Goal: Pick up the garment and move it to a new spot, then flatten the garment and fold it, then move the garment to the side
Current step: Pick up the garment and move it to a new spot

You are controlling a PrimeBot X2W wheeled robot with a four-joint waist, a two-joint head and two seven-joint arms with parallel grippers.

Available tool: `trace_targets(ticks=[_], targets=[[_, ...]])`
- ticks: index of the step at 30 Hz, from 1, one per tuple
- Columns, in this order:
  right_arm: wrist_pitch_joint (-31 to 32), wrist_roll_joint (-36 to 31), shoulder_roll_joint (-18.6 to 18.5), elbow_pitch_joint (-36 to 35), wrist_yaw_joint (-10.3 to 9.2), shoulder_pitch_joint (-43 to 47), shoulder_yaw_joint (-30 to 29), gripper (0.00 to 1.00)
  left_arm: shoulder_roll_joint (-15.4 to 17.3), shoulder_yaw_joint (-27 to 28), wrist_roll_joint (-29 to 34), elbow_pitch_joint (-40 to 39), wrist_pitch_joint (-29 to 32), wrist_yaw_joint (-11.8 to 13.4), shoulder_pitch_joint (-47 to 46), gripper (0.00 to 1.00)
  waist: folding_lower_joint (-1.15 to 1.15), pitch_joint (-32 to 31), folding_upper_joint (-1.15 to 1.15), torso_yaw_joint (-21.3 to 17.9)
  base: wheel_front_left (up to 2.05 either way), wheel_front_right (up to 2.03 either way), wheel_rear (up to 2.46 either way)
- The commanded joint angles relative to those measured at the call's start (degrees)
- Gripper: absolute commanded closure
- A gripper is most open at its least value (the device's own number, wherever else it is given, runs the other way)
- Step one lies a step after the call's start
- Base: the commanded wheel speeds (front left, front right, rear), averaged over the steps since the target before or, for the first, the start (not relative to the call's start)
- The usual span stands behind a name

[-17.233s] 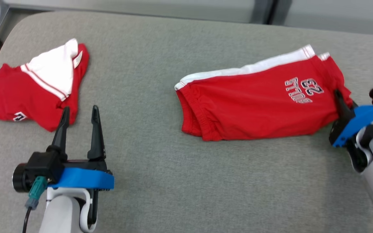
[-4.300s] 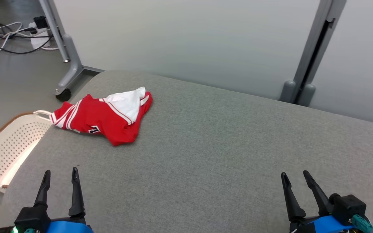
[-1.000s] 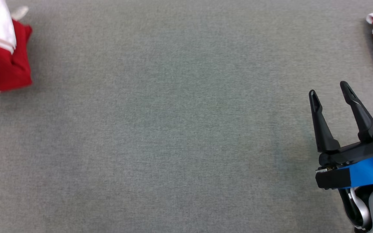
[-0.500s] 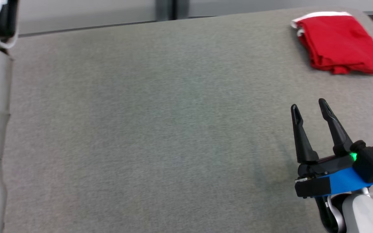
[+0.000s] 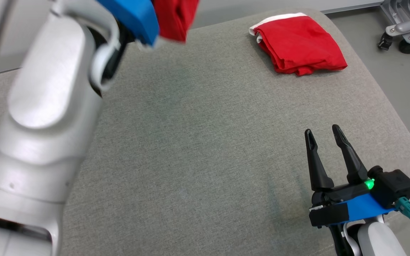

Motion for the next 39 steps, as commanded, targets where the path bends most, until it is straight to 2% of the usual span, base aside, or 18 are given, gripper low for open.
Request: trace_targets(ticks=[1,7,16,17,18,19,23,28,34,39], targets=[[-0.5,0.3,0.3,0.5,0.02,0.6,0.1,0.0,-0.2,-1.2,0.5,-0.2,-0.1,0.0,2.6,1.0,0.01,-0.2,0.0,-0.4,0.0,0.0,0.0],[-0.9,1.0,0.4,2.1,0.03,0.2,0.4,0.0,-1.0,-5.2,-0.6,1.8,-1.8,0.0,12.5,1.0,0.01,-0.5,0.0,-0.1,0.0,0.0,0.0],[-1.0,1.6,0.4,3.4,0.02,0.4,0.8,0.0,-3.6,-9.9,-2.2,7.2,-5.4,0.0,26.6,1.0,0.01,-1.2,0.0,2.3,0.0,0.0,0.0],[-1.0,1.6,0.4,3.5,0.03,0.4,0.9,0.0,-3.8,-10.5,-1.9,7.7,-5.8,0.0,27.3,0.67,0.01,-1.3,0.0,2.7,0.0,0.0,0.0],[-1.0,1.6,0.4,3.6,0.03,0.5,0.8,0.0,-4.0,-11.3,-1.4,8.2,-6.2,0.0,27.9,0.07,0.01,-1.4,0.0,3.1,0.0,0.0,0.0],[-1.0,1.5,0.4,3.8,0.02,0.5,1.0,0.0,-4.2,-11.7,-1.3,8.7,-6.6,0.0,28.5,0.0,0.01,-1.5,0.0,3.4,0.0,0.0,0.0],[-1.0,1.3,0.4,4.3,0.03,0.7,1.1,0.0,-5.3,-12.3,-1.2,10.0,-9.3,0.3,29.5,0.0,0.01,-2.5,0.0,4.9,0.0,0.0,0.0],[-1.0,0.9,0.4,5.1,0.03,1.8,0.8,0.0,-5.0,-11.0,-1.5,10.1,-13.0,1.3,30.2,0.0,0.01,-4.8,0.0,6.6,0.0,0.0,0.0],[-1.0,0.7,0.4,5.8,0.03,3.8,0.3,0.0,-2.4,-7.5,-0.9,6.6,-15.0,4.0,33.6,0.0,0.01,-7.7,0.0,9.3,0.0,0.0,0.0],[-1.0,0.5,0.4,6.2,0.02,5.4,-0.2,0.0,0.6,-1.8,1.3,-1.6,-15.0,6.5,39.4,0.0,0.01,-9.5,0.0,11.9,0.0,0.0,0.0]])
